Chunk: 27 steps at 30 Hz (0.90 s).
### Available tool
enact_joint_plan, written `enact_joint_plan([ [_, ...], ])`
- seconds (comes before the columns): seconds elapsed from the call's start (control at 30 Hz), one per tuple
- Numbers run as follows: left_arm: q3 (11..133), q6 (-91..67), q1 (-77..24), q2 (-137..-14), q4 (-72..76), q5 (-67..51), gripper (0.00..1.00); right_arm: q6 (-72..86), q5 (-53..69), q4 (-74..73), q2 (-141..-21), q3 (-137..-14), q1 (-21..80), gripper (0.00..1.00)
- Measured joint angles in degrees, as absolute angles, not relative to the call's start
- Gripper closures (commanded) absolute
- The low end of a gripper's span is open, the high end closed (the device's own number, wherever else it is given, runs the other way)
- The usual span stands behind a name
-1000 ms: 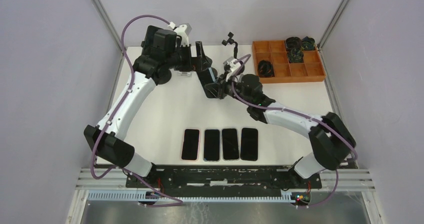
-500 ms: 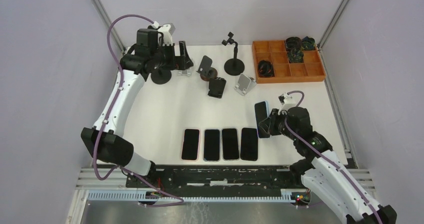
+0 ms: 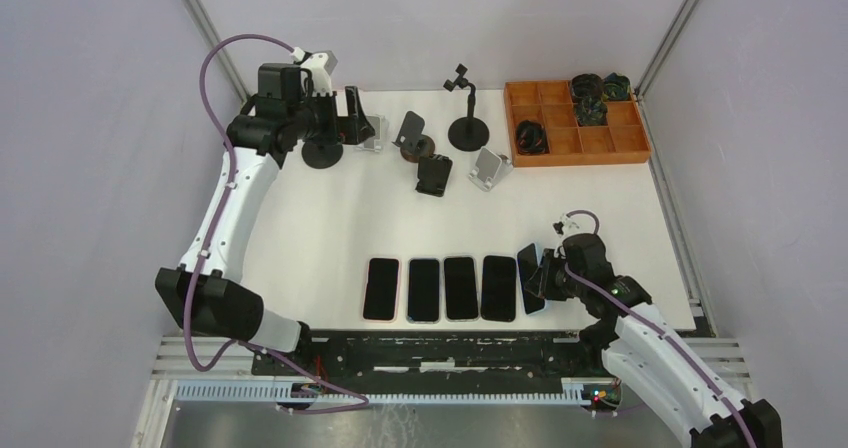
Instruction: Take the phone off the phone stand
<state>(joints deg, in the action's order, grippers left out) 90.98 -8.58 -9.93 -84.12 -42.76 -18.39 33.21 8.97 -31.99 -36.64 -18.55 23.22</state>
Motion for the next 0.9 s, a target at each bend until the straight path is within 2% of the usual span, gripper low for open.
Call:
enact_joint_plan([
  [0.4,90.6,-8.6,-9.4,-83.3,-42.8,-20.1,0.0,34.9,9.0,-29.1,-33.4,-14.1,21.4,0.99],
  [0.43,90.6,-8.6,-9.4,-83.3,-42.8,-20.1,0.0,34.9,9.0,-29.1,-33.4,-14.1,21.3,0.93],
  [0.53,90.6,-8.6,-9.4,-83.3,-42.7,-20.1,0.0,34.8,9.0,-29.0,-33.9,-14.2,21.2,0.57],
  [0.6,90.6,-8.6,-9.3,-83.3,-42.7,-20.1,0.0,34.2,8.2,-29.0,-35.0,-14.4,21.2,0.46],
  [0.7,90.6,-8.6,-8.9,-83.3,-42.7,-20.4,0.0,32.6,5.2,-30.2,-36.8,-15.7,21.1,0.36],
  [0.9,90.6,-8.6,-8.4,-83.3,-42.7,-21.3,0.0,30.7,0.7,-32.5,-37.6,-18.1,21.0,0.31],
])
